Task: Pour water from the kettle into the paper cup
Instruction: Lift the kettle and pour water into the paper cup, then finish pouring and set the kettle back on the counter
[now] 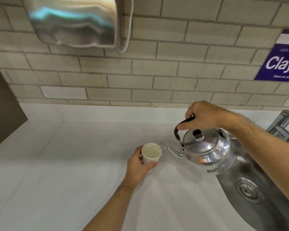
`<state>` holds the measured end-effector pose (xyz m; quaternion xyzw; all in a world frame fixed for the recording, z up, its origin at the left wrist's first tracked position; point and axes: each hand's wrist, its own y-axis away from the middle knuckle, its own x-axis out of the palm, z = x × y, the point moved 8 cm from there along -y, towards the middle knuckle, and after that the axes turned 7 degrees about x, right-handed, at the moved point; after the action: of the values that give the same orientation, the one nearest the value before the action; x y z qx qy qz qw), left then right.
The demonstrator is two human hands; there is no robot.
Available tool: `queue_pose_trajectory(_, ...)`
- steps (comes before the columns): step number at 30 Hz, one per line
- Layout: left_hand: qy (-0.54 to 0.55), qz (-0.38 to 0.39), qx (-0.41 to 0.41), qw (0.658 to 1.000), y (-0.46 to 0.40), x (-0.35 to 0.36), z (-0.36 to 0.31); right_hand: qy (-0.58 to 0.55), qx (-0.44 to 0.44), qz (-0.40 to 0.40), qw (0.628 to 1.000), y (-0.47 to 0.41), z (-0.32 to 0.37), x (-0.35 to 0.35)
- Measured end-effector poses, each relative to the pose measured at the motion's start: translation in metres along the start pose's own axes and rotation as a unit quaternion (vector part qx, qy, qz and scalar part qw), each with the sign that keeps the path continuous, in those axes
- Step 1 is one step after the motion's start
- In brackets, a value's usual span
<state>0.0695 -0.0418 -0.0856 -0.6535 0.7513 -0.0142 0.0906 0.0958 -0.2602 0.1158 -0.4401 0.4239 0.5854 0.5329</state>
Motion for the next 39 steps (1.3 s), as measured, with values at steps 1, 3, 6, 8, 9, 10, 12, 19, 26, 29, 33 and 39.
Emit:
queue_pose_trajectory(1,-0.001,0.0,0.001,1.0,0.0,0.0,0.0,0.0,0.0,0.001,1.0,0.0,0.0,0.0)
queue_pose_trajectory(3,-0.001,-0.001,0.001,1.0,0.0,0.0,0.0,0.0,0.004,0.0,1.0,0.0,0.0,0.001)
queue_pose_trajectory(6,-0.001,0.0,-0.001,1.0,0.0,0.0,0.001,-0.013,0.013,0.002,1.0,0.0,-0.002,0.003)
queue_pose_trajectory(8,0.0,0.001,0.001,1.0,-0.001,0.0,0.001,-0.03,0.019,0.002,0.999,0.0,-0.005,0.005)
queue_pose_trajectory(9,0.0,0.0,0.001,1.0,-0.001,0.0,0.001,-0.039,0.02,0.003,0.999,0.0,-0.007,0.006)
queue_pose_trajectory(10,0.0,0.0,0.001,1.0,-0.001,0.0,0.001,-0.047,0.021,0.004,0.999,0.001,-0.01,0.008)
queue_pose_trajectory(12,-0.003,0.002,0.0,1.0,-0.001,0.0,0.001,-0.062,0.031,0.005,0.998,0.002,-0.016,0.011)
queue_pose_trajectory(19,-0.01,0.007,-0.007,1.0,-0.001,-0.001,0.001,-0.166,0.077,0.0,0.983,0.006,-0.044,0.023)
queue_pose_trajectory(26,-0.006,0.008,-0.016,1.0,-0.002,-0.001,0.005,-0.267,0.156,-0.083,0.947,0.001,-0.073,0.023)
queue_pose_trajectory(29,-0.003,0.008,-0.02,1.0,-0.002,-0.001,0.007,-0.299,0.165,-0.129,0.931,-0.008,-0.076,0.029)
queue_pose_trajectory(33,0.0,0.008,-0.024,1.0,-0.003,-0.001,0.009,-0.314,0.192,-0.167,0.915,-0.023,-0.079,0.047)
queue_pose_trajectory(39,-0.004,0.007,-0.027,1.0,-0.004,0.0,0.011,-0.319,0.209,-0.208,0.901,-0.042,-0.084,0.062)
